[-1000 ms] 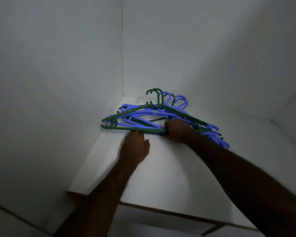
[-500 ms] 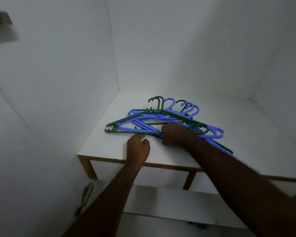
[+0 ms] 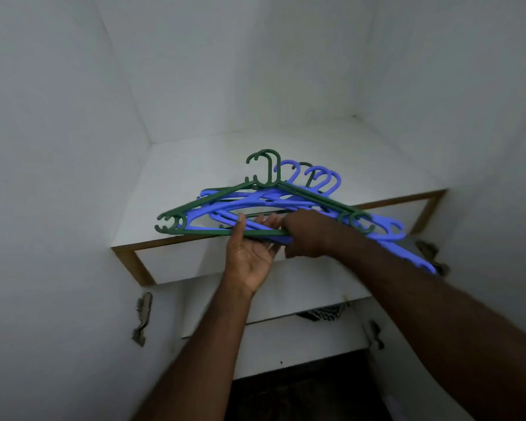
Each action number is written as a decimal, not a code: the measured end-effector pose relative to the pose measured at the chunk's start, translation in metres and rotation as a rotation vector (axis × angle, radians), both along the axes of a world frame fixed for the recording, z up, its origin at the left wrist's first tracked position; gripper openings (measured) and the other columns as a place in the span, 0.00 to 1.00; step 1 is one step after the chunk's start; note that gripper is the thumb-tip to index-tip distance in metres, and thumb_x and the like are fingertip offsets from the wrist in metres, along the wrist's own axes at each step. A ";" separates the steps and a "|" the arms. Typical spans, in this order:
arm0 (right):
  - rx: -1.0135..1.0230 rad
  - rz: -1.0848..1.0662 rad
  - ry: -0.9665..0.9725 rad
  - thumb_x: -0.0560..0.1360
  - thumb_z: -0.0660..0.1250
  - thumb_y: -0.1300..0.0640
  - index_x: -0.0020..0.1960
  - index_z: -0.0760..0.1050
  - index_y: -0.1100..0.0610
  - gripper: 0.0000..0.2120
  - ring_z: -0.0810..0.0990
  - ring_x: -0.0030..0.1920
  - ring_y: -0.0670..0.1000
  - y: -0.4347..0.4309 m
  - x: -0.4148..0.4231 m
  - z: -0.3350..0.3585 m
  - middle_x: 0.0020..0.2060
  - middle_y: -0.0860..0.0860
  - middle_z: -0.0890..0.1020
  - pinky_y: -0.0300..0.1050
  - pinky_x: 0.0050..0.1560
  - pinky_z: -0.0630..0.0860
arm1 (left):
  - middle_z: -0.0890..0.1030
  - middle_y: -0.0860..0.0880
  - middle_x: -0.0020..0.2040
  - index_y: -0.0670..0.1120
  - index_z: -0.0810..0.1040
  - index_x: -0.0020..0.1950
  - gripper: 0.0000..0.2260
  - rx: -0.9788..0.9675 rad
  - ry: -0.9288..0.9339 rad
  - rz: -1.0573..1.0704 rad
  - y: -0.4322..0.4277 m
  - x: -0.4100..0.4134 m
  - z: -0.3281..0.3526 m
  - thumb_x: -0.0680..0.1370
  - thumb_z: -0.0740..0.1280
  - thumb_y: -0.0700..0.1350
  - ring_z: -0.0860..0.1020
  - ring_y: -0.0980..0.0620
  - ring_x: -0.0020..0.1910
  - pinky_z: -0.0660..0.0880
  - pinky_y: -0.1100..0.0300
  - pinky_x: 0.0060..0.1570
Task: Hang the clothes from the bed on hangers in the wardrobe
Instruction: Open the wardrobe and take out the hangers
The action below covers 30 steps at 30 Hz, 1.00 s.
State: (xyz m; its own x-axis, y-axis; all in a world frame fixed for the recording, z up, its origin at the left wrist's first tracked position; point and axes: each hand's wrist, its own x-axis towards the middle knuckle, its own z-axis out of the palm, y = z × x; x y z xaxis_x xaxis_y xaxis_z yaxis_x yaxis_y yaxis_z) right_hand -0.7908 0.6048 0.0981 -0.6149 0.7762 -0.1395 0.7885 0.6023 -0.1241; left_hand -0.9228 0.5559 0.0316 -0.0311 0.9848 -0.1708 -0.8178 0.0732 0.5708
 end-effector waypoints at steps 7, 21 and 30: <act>-0.317 -0.271 0.293 0.72 0.71 0.58 0.47 0.75 0.61 0.08 0.80 0.33 0.48 -0.112 0.051 -0.031 0.36 0.53 0.82 0.37 0.35 0.74 | 0.82 0.48 0.35 0.44 0.81 0.37 0.21 0.098 -0.203 -0.141 -0.048 0.027 -0.014 0.52 0.86 0.49 0.82 0.52 0.37 0.81 0.57 0.44; -0.704 -1.002 1.008 0.75 0.71 0.56 0.46 0.82 0.63 0.09 0.82 0.41 0.54 -0.440 0.203 -0.135 0.41 0.60 0.85 0.47 0.49 0.79 | 0.84 0.47 0.35 0.43 0.76 0.48 0.06 -0.404 0.218 -0.822 -0.257 0.228 -0.088 0.80 0.65 0.45 0.84 0.53 0.33 0.80 0.60 0.31; -0.408 -1.368 1.397 0.75 0.71 0.62 0.53 0.79 0.67 0.10 0.83 0.46 0.59 -0.680 0.227 -0.134 0.48 0.64 0.84 0.53 0.52 0.80 | 0.83 0.38 0.47 0.37 0.74 0.56 0.15 -0.098 0.360 -1.242 -0.465 0.310 -0.067 0.80 0.62 0.50 0.85 0.45 0.43 0.82 0.52 0.39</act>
